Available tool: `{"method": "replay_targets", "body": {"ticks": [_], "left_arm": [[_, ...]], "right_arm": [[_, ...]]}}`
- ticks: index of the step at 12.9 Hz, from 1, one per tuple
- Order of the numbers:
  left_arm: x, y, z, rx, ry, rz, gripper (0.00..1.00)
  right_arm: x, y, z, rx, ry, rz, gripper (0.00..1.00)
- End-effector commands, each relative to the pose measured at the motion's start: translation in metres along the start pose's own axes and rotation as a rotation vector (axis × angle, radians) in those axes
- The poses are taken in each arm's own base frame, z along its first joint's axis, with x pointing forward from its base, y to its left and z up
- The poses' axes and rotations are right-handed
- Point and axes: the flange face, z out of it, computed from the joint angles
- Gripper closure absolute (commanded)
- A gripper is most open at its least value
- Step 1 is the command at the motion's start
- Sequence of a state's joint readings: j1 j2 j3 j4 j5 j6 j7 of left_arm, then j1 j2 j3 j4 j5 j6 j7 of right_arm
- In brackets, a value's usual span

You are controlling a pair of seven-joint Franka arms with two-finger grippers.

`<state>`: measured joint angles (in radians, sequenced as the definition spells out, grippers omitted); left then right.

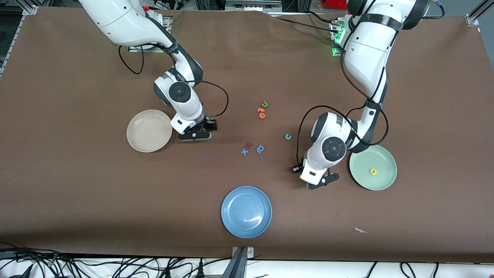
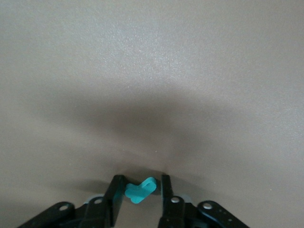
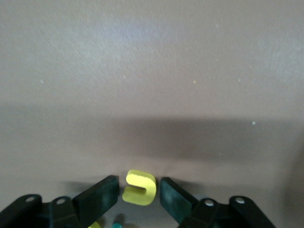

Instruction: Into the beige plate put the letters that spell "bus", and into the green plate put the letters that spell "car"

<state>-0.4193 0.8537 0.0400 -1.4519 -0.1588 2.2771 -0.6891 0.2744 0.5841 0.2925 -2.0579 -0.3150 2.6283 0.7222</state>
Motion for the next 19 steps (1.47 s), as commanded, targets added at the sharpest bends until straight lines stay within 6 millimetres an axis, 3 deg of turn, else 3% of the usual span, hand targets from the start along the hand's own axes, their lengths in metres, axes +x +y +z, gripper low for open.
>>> {"method": "replay_targets", "body": {"ticks": [1,6,9,13,15,19], "left_arm": [[-0.006,0.007,0.002,-0.001,0.003,-0.009,0.65],[-0.006,0.007,0.003,0.0,0.001,-0.009,0.7],[-0.006,0.006,0.003,0.002,0.001,-0.007,0.73],[-0.002,0.005,-0.003,0.003,0.003,0.0,0.76],[0.004,-0.001,-0.011,0.042,0.017,0.023,0.78],[0.037,-0.043,-0.049,0.125,-0.048,0.174,0.79]], "right_arm": [[-0.014,0.009,0.006,-0.017,-0.008,-0.008,0.61],[-0.007,0.013,-0.01,-0.023,0.014,-0.024,0.64],[0.001,0.019,-0.035,-0.059,0.012,-0.047,0.66],[0.011,0.041,-0.07,-0.103,0.006,-0.078,0.66],[0.012,0.041,-0.069,-0.101,0.007,-0.073,0.65],[0.011,0.034,-0.045,-0.053,0.013,-0.047,0.46]]}}
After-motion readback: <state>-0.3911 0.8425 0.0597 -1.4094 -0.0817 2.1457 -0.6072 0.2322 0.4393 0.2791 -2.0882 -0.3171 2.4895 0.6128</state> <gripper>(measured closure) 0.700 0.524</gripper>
